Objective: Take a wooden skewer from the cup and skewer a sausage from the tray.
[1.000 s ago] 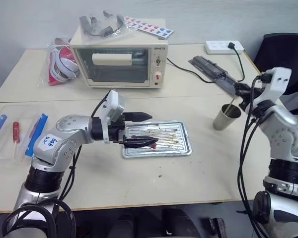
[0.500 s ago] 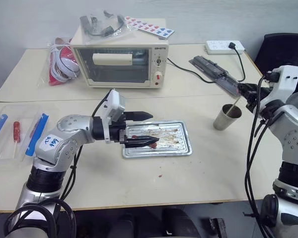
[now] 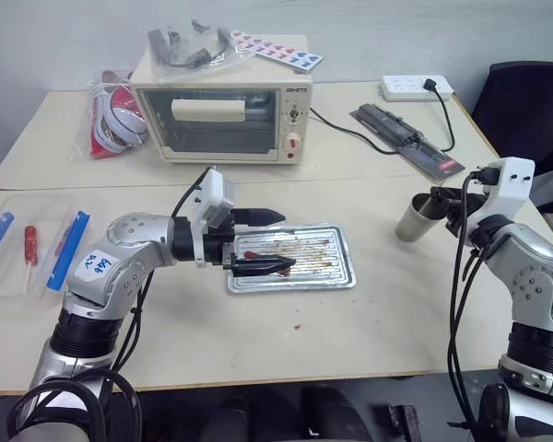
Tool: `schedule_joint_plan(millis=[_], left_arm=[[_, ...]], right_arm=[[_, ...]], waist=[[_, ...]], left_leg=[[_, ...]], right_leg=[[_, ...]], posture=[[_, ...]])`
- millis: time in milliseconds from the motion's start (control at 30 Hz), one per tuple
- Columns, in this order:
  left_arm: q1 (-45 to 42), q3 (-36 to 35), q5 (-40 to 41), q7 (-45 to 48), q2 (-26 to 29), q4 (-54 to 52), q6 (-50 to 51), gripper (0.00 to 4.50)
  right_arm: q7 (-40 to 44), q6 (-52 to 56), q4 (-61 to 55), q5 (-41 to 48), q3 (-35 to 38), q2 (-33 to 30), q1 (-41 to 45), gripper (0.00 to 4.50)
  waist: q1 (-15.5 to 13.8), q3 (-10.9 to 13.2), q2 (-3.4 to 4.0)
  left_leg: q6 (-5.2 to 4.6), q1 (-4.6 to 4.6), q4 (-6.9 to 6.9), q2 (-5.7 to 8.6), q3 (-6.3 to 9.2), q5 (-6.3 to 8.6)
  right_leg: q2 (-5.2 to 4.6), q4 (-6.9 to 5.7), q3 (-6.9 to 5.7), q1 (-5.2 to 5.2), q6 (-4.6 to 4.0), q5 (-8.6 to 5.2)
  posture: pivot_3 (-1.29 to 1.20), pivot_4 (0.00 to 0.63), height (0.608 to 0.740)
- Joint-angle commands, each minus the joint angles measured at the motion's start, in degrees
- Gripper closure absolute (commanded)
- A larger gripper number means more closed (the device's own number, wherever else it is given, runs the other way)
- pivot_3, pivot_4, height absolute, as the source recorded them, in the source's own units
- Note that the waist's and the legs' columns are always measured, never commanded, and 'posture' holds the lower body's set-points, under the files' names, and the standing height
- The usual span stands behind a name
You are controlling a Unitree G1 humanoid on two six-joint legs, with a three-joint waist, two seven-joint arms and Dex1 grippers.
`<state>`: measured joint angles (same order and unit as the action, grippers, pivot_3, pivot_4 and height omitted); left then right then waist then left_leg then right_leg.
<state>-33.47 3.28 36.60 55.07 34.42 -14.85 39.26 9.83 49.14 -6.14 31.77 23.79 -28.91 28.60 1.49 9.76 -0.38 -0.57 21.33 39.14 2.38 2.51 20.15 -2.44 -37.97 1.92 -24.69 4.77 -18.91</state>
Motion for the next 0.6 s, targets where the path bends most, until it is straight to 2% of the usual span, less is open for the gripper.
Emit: schedule_joint_plan(millis=[33,233,400,600], left_arm=[[-0.7,-0.5,-0.3,0.4,0.1,-0.3,-0.9,0.00],[-0.7,-0.8,-0.4,0.2,0.2,-0.2,-0.9,0.00],[-0.9,-0.8,-0.7,0.2,0.0,0.2,-1.0,0.00],[-0.6,-1.3,-1.2,-0.7,-0.3,0.4,-1.6,0.00]], right_arm=[[0.3,-2.0,-0.3,-0.1,0.6,0.1,1.4,3.24],[0.8,-3.7,0.7,-0.1,0.2,0.6,1.9,4.48],[0.7,-3.4,-1.3,0.1,-0.2,-0.3,3.1,4.48],[-3.1,2.0,-5.7,3.5,4.3,-3.3,9.8,4.48]], waist=[[0.0,0.0,0.00],[0.0,0.0,0.00],[0.0,0.0,0.00],[0.0,0.0,0.05]], left_leg=[[0.00,0.00,0.00,0.00,0.00,0.00],[0.00,0.00,0.00,0.00,0.00,0.00],[0.00,0.00,0.00,0.00,0.00,0.00],[0.00,0.01,0.00,0.00,0.00,0.00]], right_leg=[[0.00,0.00,0.00,0.00,0.00,0.00],[0.00,0.00,0.00,0.00,0.00,0.00],[0.00,0.00,0.00,0.00,0.00,0.00],[0.00,-0.01,0.00,-0.03,0.00,0.00]], posture=[[0.00,0.150,0.740],[0.00,0.150,0.740],[0.00,0.150,0.740],[0.00,0.150,0.740]])
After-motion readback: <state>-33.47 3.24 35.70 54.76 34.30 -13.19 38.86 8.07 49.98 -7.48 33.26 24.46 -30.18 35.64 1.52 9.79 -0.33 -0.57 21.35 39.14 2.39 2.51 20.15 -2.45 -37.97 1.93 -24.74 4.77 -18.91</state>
